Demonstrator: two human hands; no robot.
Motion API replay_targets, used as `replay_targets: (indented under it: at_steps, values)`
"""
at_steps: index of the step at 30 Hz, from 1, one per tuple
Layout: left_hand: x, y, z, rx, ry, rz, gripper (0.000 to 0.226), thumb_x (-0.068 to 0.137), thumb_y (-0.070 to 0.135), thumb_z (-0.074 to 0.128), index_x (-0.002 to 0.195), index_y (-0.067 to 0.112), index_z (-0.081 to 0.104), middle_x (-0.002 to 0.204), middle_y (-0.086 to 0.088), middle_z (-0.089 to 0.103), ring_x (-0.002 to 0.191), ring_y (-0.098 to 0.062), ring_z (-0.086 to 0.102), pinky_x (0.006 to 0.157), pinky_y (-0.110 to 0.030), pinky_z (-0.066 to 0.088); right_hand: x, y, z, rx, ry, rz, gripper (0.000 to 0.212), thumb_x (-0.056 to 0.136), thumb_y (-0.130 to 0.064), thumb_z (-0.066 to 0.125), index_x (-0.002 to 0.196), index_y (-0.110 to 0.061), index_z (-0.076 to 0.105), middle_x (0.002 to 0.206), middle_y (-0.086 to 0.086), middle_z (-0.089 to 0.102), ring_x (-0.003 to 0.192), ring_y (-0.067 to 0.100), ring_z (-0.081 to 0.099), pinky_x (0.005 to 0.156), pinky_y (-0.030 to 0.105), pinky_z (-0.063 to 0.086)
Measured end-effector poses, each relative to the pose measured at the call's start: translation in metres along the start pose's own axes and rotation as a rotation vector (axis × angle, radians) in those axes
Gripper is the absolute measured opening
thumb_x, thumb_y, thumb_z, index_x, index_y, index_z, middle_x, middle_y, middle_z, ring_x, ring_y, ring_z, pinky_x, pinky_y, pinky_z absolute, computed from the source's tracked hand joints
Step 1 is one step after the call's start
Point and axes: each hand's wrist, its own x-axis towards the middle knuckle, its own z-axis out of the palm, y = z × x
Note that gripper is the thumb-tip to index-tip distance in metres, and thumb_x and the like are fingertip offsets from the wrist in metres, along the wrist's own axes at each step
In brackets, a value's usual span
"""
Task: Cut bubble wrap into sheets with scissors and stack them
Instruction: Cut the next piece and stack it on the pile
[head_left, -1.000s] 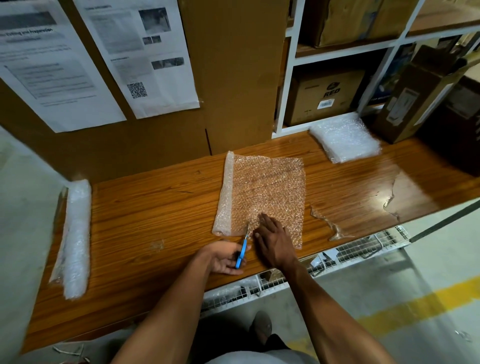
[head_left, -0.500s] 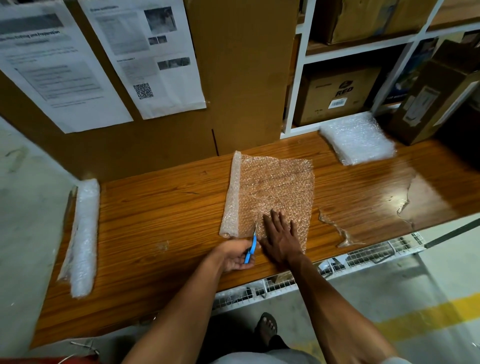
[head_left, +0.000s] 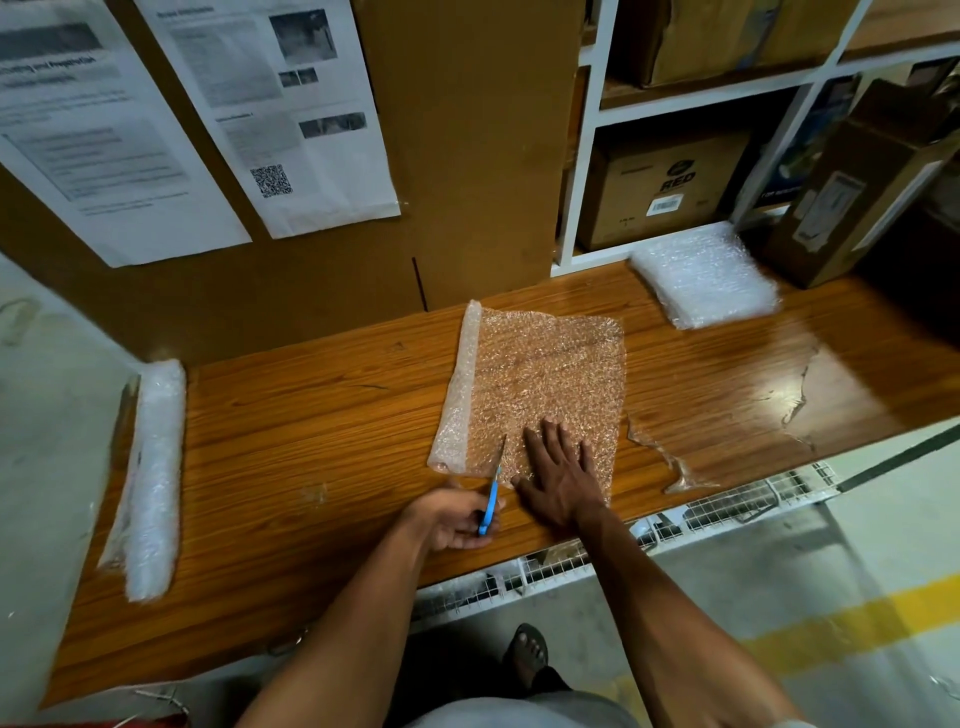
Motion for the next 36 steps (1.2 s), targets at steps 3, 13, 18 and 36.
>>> replay_targets:
  at_steps: [3, 13, 18, 36]
  values:
    - [-0.004, 0.004, -0.003, 0.018, -0.036, -0.042, 0.021, 0.093, 0.02, 0.075, 0.109, 0.008, 0.07, 0.121, -0.012, 0.07, 0.111, -0.022, 0.068, 0.083, -0.044, 0.063, -0.002, 0.0, -0.001, 0.004, -0.003, -0.005, 0.088, 0.101, -0.073, 0.027, 0.163, -0.033, -0.021, 0.168, 0.005, -0.03, 0.156, 0.029, -0.027, 0.125, 0.059, -0.015]
    - [-0.004, 0.018, 0.004, 0.048, -0.028, -0.028, 0.048, 0.083, 0.042, 0.083, 0.114, 0.009, 0.067, 0.122, -0.011, 0.067, 0.11, -0.023, 0.066, 0.083, -0.043, 0.063, -0.003, 0.002, -0.002, 0.013, 0.0, -0.015, 0.09, 0.101, -0.07, 0.032, 0.164, -0.033, -0.02, 0.168, 0.006, -0.03, 0.156, 0.029, -0.028, 0.124, 0.059, -0.016]
    - [-0.004, 0.026, 0.015, 0.072, 0.027, 0.021, 0.039, 0.085, 0.036, 0.084, 0.106, 0.007, 0.069, 0.104, -0.01, 0.071, 0.087, -0.018, 0.07, 0.064, -0.028, 0.061, -0.006, 0.002, -0.004, 0.023, 0.006, -0.018, 0.09, 0.1, -0.076, 0.027, 0.164, -0.033, -0.019, 0.168, 0.005, -0.03, 0.156, 0.029, -0.029, 0.123, 0.058, -0.017]
    - [-0.004, 0.03, 0.017, 0.017, -0.031, -0.025, 0.014, 0.091, 0.021, 0.076, 0.097, 0.01, 0.069, 0.103, -0.008, 0.071, 0.1, -0.019, 0.067, 0.087, -0.036, 0.058, -0.005, 0.007, -0.011, 0.002, -0.008, -0.026, 0.097, 0.094, -0.078, 0.032, 0.163, -0.034, -0.02, 0.168, 0.007, -0.032, 0.155, 0.032, -0.028, 0.122, 0.062, -0.017]
